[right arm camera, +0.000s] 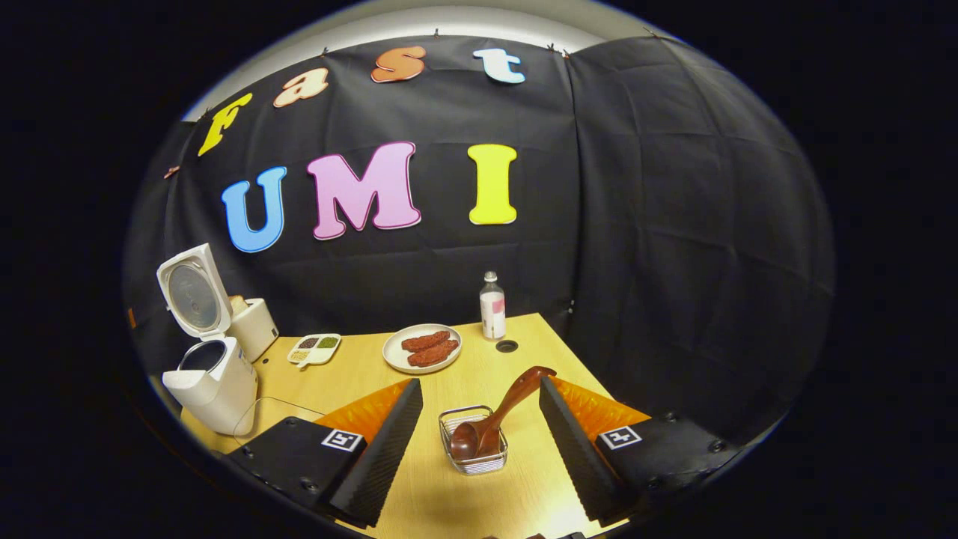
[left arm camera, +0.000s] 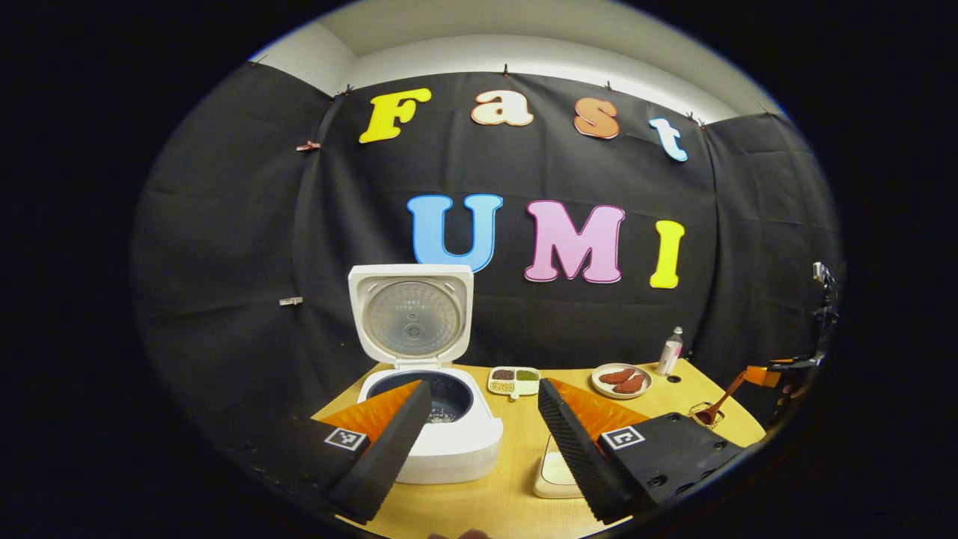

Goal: Close the left gripper, press the button to open the rice cooker; take a wooden spoon from the chopstick holder with the right hand, scoop a spoonful of rice and pour it into the rice cooker, then put the wooden spoon back into the chopstick holder.

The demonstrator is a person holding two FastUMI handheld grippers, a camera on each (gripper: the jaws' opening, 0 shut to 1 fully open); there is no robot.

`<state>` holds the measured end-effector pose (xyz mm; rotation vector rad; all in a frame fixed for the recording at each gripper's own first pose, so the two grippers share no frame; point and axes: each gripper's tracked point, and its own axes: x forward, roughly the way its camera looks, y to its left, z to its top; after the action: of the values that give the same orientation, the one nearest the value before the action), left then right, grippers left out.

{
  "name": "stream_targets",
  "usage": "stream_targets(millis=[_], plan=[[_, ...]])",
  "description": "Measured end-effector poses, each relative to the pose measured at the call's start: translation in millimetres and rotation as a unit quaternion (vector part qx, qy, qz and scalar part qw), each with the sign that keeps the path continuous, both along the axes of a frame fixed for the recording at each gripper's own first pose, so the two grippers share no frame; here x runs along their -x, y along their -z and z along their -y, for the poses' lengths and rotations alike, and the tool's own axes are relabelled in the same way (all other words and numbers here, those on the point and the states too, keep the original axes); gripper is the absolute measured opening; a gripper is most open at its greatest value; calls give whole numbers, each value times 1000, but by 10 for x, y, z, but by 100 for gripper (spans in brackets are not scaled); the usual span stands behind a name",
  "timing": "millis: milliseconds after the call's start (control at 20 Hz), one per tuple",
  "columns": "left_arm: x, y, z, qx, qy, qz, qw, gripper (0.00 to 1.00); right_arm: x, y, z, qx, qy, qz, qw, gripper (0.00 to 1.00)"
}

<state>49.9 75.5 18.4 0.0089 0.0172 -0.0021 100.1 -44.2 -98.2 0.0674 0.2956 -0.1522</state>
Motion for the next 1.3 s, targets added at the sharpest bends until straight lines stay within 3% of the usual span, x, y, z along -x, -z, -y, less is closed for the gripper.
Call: stream_targets(millis=[350,600,850,950,1050,1100,1300], plan=[[295,207,198,-10,-77,-35,996,98,-499,783,380,-95,0,-81,992,99],[465,321,490,-13,-99,-55,993,98,-811,1078,357,-149,-23,-103,983,95],[570,490,788,-23,-92,-70,993,98,-975,1143,273,-174,-32,-100,979,65],[590,558,844,-22,-90,-75,993,97,-1029,1117,289,-168,-29,-92,981,32],[612,615,859,-15,-86,-78,993,97,-917,1055,231,-169,-29,-101,980,25],[621,632,852,-10,-84,-80,993,97,-922,1069,200,-170,-31,-104,979,29],[657,697,708,4,-79,-82,993,97,-852,877,142,-155,-32,-98,982,22]])
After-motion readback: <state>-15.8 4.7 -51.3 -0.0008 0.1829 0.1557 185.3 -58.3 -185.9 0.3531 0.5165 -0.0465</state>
